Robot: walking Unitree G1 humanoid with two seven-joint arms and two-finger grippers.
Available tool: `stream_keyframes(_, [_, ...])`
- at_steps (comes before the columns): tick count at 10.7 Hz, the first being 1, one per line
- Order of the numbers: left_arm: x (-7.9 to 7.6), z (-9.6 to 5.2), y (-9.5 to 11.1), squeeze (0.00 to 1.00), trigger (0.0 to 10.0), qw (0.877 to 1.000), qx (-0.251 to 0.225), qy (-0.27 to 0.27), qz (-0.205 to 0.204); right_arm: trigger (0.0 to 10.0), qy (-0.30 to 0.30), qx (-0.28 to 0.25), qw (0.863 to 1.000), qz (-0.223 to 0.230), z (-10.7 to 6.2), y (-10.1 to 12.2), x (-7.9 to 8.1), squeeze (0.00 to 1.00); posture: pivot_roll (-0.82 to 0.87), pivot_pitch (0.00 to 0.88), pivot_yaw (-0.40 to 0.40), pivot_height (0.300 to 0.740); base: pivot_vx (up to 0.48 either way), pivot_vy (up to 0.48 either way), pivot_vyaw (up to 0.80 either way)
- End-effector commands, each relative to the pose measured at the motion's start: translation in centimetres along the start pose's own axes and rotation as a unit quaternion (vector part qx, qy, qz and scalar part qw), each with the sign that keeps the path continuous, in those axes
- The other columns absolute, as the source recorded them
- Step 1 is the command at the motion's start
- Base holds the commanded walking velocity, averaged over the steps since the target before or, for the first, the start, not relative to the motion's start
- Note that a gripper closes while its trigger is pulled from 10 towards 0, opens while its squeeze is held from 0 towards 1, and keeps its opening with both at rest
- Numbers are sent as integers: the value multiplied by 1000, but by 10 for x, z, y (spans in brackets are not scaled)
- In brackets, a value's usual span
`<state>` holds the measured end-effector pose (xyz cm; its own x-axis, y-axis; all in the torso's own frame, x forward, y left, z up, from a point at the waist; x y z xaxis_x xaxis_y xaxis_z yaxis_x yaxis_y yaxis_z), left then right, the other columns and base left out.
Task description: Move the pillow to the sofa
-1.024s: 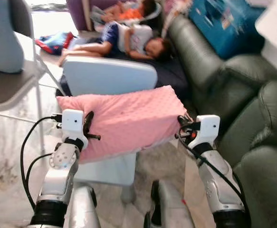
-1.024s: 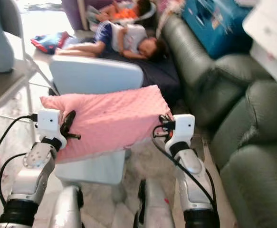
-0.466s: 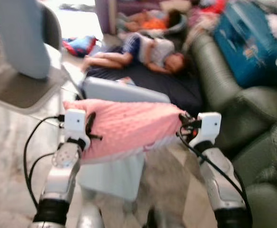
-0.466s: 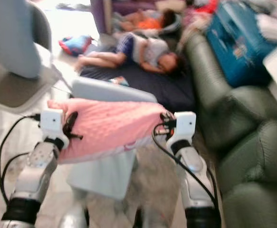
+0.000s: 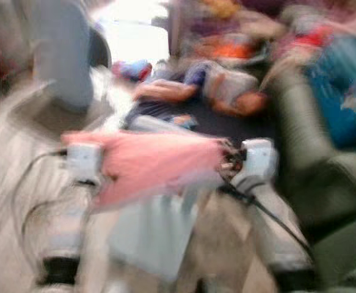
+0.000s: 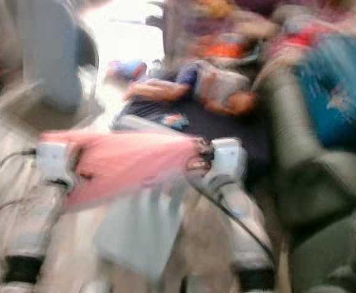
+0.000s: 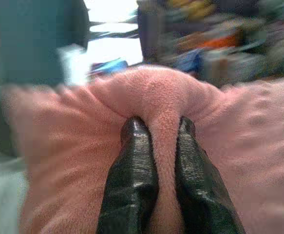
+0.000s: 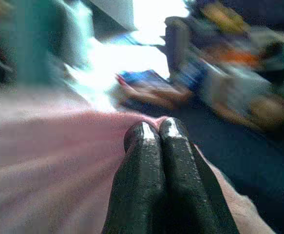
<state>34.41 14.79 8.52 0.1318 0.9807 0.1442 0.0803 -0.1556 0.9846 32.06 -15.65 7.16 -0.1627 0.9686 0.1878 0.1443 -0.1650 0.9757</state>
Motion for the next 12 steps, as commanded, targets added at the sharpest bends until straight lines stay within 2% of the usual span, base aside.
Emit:
stream_keyframes(1, [14, -5, -6, 0, 10000, 1000, 9, 14, 13, 10000, 16, -32, 999, 1, 8, 18, 12, 0, -2, 0, -88, 740, 0, 0, 0])
stream_keyframes(4, [11, -7, -8, 0, 10000, 1000, 10, 8, 8, 10000, 9, -28, 1000, 7, 9, 17, 9, 0, -6, 0, -86, 740, 0, 0, 0])
stream_keyframes(12, [7, -7, -9, 0, 10000, 1000, 17, -6, 16, 10000, -2, -20, 1000, 11, 6, 11, 6, 0, -15, 0, -75, 740, 0, 0, -698])
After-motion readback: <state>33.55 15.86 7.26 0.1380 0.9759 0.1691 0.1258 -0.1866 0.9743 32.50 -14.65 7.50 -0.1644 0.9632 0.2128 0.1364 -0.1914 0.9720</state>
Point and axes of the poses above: a point about 5 cm out from each wrist's last joint towards the gripper, its own z axis pointing out of the wrist towards the gripper, its own y axis along the axis of the wrist's last joint, x = y × z, the point moved 5 cm from there along z, pointing out of the wrist towards the gripper, and after that the axes turned 6 degrees about z, right-handed, at the moved point
